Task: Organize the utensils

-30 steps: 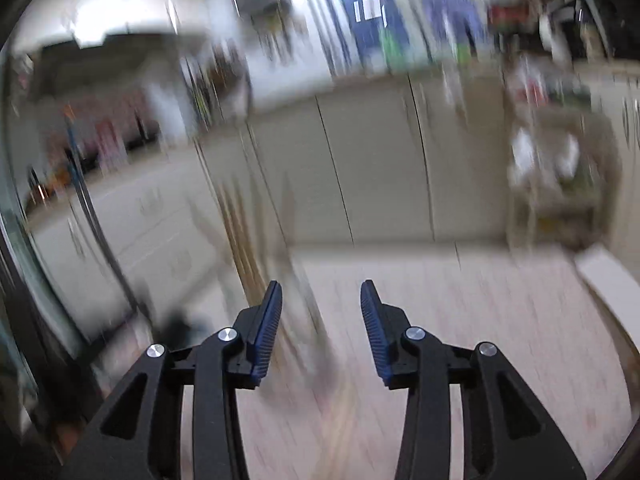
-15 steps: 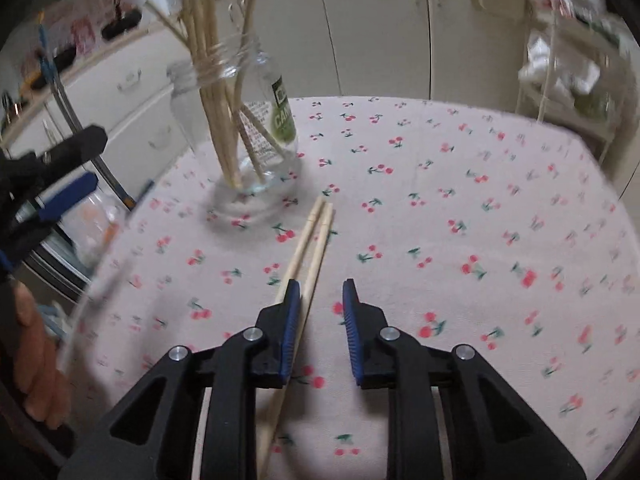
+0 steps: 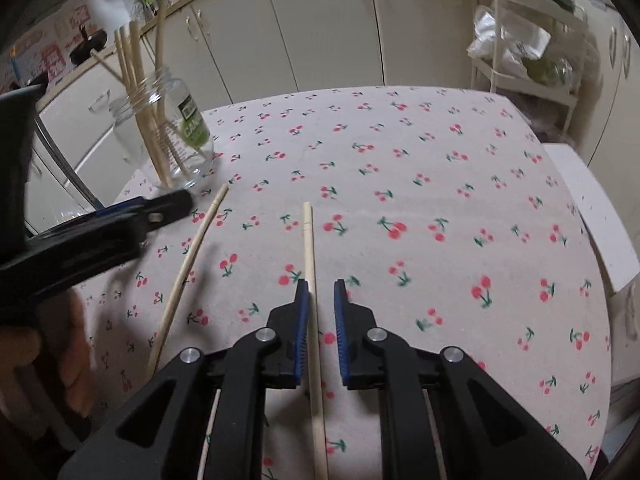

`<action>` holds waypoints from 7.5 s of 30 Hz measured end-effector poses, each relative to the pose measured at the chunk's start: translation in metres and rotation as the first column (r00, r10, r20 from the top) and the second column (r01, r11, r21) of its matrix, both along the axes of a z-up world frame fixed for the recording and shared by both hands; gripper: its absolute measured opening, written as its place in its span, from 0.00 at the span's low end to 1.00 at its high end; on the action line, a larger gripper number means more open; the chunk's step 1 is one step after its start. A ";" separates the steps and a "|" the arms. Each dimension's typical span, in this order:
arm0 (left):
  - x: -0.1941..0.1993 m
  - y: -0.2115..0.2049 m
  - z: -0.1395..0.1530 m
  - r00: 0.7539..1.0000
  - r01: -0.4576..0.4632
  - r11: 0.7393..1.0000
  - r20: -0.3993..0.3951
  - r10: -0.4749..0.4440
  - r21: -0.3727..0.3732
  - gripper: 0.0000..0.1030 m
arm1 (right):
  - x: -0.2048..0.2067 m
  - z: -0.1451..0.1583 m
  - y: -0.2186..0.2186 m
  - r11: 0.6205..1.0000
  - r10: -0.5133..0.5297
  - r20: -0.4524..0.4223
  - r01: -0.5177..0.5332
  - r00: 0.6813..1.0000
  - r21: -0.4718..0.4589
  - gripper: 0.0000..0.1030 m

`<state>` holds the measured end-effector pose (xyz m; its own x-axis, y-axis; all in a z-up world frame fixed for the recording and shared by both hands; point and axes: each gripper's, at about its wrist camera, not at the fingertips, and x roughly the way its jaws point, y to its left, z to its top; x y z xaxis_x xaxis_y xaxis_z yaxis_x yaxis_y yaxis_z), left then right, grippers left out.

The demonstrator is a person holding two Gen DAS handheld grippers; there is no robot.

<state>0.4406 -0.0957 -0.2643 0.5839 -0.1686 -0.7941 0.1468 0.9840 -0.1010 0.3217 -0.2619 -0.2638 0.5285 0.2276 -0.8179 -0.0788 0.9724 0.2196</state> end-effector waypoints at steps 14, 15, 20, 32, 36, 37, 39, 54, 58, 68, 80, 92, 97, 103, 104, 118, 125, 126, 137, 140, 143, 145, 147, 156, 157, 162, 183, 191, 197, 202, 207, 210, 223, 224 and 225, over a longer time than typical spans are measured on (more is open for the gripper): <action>0.004 0.002 -0.011 0.994 0.081 0.996 -0.078 -0.077 0.044 0.05 | 0.020 0.009 0.012 0.996 0.078 0.021 -0.077 0.997 -0.054 0.23; 0.003 0.005 -0.011 0.993 0.085 0.996 -0.087 -0.081 0.040 0.05 | 0.022 0.008 0.013 0.994 0.085 0.014 -0.084 0.996 -0.063 0.23; 0.014 0.002 -0.011 0.991 0.092 0.995 -0.106 -0.086 0.048 0.06 | 0.025 -0.001 0.026 0.976 0.128 0.014 -0.123 0.992 -0.180 0.16; -0.039 0.076 0.107 0.951 0.099 0.963 0.308 -0.018 -0.251 0.04 | 0.027 -0.007 -0.005 0.997 0.028 -0.002 -0.027 1.000 0.075 0.06; -0.047 0.111 0.163 0.820 0.025 0.940 0.545 0.175 -0.340 0.04 | 0.026 -0.009 -0.009 0.993 0.001 0.003 -0.001 1.000 0.119 0.06; -0.045 0.115 0.169 0.792 0.003 0.934 0.571 0.216 -0.358 0.04 | 0.025 -0.010 -0.010 0.992 -0.004 0.005 0.003 1.000 0.126 0.06; -0.038 0.120 0.178 0.743 -0.024 0.920 0.609 0.278 -0.390 0.04 | 0.025 -0.010 -0.011 0.990 -0.012 0.004 0.011 1.000 0.142 0.06; 0.021 0.067 0.159 0.542 -0.152 0.931 0.759 0.360 -0.333 0.05 | 0.027 -0.014 -0.021 0.975 -0.024 -0.005 0.025 1.000 0.220 0.06; 0.027 0.061 0.152 0.532 -0.164 0.938 0.773 0.346 -0.307 0.05 | 0.028 -0.014 -0.021 0.975 -0.024 -0.005 0.025 1.000 0.221 0.06; 0.017 0.046 0.134 0.529 -0.159 0.968 0.811 0.251 -0.195 0.05 | 0.027 -0.014 -0.021 0.975 -0.024 -0.006 0.025 1.000 0.221 0.06; 0.006 0.040 0.103 0.617 -0.129 0.990 0.776 0.128 -0.061 0.08 | 0.026 -0.012 -0.023 0.972 -0.034 -0.004 0.034 0.999 0.232 0.06; -0.050 0.086 0.098 0.677 -0.171 0.979 0.709 0.196 -0.108 0.59 | 0.020 0.044 -0.025 0.877 -0.153 0.213 0.033 0.965 0.479 0.06; -0.076 0.127 0.073 0.732 -0.254 0.940 0.590 0.340 -0.226 0.65 | 0.036 0.113 0.013 0.834 -0.249 0.450 -0.046 0.857 0.550 0.06; -0.084 0.158 0.042 0.745 -0.325 0.889 0.491 0.452 -0.324 0.65 | 0.067 0.169 0.062 0.874 -0.279 0.654 -0.096 0.703 0.476 0.06; -0.085 0.161 0.038 0.744 -0.332 0.881 0.481 0.464 -0.336 0.65 | 0.072 0.175 0.072 0.888 -0.278 0.688 -0.093 0.671 0.450 0.06; -0.082 0.184 0.027 0.752 -0.335 0.846 0.423 0.505 -0.415 0.67 | 0.101 0.131 0.125 0.964 -0.187 0.730 -0.019 0.658 0.265 0.06; -0.081 0.182 0.028 0.752 -0.341 0.847 0.422 0.506 -0.407 0.69 | 0.086 0.112 0.139 0.986 -0.092 0.731 -0.042 0.676 0.163 0.06; -0.081 0.181 0.028 0.752 -0.343 0.849 0.423 0.505 -0.403 0.69 | 0.085 0.109 0.140 0.988 -0.081 0.721 -0.042 0.688 0.151 0.07; -0.104 0.169 0.070 0.829 -0.306 0.899 0.376 0.413 -0.312 0.85 | -0.037 0.158 0.078 0.995 -0.096 0.634 0.056 0.767 0.084 0.77; -0.127 0.156 0.101 0.862 -0.269 0.927 0.363 0.353 -0.262 0.91 | -0.081 0.167 0.064 0.992 -0.124 0.546 0.123 0.828 0.037 0.93; -0.150 0.138 0.128 0.896 -0.231 0.954 0.340 0.285 -0.192 0.92 | -0.120 0.173 0.052 0.985 -0.161 0.447 0.175 0.880 0.011 0.93; -0.169 0.127 0.144 0.912 -0.222 0.964 0.318 0.258 -0.144 0.92 | -0.140 0.177 0.045 0.980 -0.184 0.388 0.198 0.903 0.004 0.93; -0.188 0.118 0.158 0.924 -0.215 0.970 0.298 0.239 -0.112 0.93 | -0.163 0.184 0.039 0.977 -0.204 0.354 0.212 0.913 0.017 0.93; -0.274 0.107 0.203 0.934 -0.238 0.971 0.266 0.238 -0.035 0.93 | -0.238 0.229 0.052 0.984 -0.172 0.383 0.179 0.908 0.017 0.93; -0.284 0.106 0.207 0.930 -0.246 0.969 0.277 0.241 -0.017 0.92 | -0.245 0.232 0.056 0.985 -0.168 0.379 0.172 0.910 0.023 0.93; -0.324 0.104 0.223 0.930 -0.236 0.972 0.296 0.218 0.026 0.93 | -0.272 0.241 0.063 0.985 -0.172 0.346 0.164 0.922 0.053 0.93; -0.434 0.106 0.245 0.942 -0.189 0.982 0.285 0.176 0.016 0.93 | -0.372 0.259 0.067 0.981 -0.196 0.364 0.187 0.910 0.059 0.93; -0.461 0.131 0.247 0.937 -0.208 0.977 0.277 0.214 -0.051 0.93 | -0.388 0.275 0.078 0.987 -0.162 0.377 0.147 0.912 0.068 0.93; -0.476 0.137 0.251 0.933 -0.182 0.982 0.305 0.191 -0.060 0.93 | -0.401 0.274 0.084 0.988 -0.156 0.379 0.149 0.912 0.050 0.93; -0.486 0.131 0.258 0.923 -0.169 0.986 0.350 0.161 -0.008 0.93 | -0.407 0.277 0.085 0.988 -0.151 0.393 0.144 0.907 0.047 0.93; -0.493 0.141 0.264 0.900 -0.231 0.972 0.372 0.228 -0.037 0.93 | -0.411 0.278 0.087 0.989 -0.146 0.398 0.141 0.906 0.042 0.93; -0.493 0.145 0.265 0.899 -0.245 0.969 0.366 0.241 -0.036 0.93 | -0.414 0.279 0.088 0.991 -0.136 0.399 0.133 0.907 0.036 0.93; -0.491 0.145 0.265 0.905 -0.243 0.969 0.351 0.240 -0.035 0.93 | -0.415 0.285 0.093 0.993 -0.113 0.408 0.115 0.906 0.020 0.93; -0.491 0.146 0.265 0.906 -0.245 0.969 0.349 0.241 -0.036 0.93 | -0.416 0.285 0.093 0.993 -0.113 0.408 0.115 0.906 0.020 0.93; -0.491 0.146 0.265 0.906 -0.246 0.969 0.348 0.242 -0.036 0.93 | -0.416 0.285 0.093 0.993 -0.112 0.410 0.114 0.905 0.020 0.93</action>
<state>-0.0505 0.0501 0.0011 0.8449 0.0204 -0.5346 -0.0738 0.9942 -0.0787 -0.0944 -0.1688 0.0209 0.8393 0.1428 -0.5245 -0.0500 0.9811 0.1871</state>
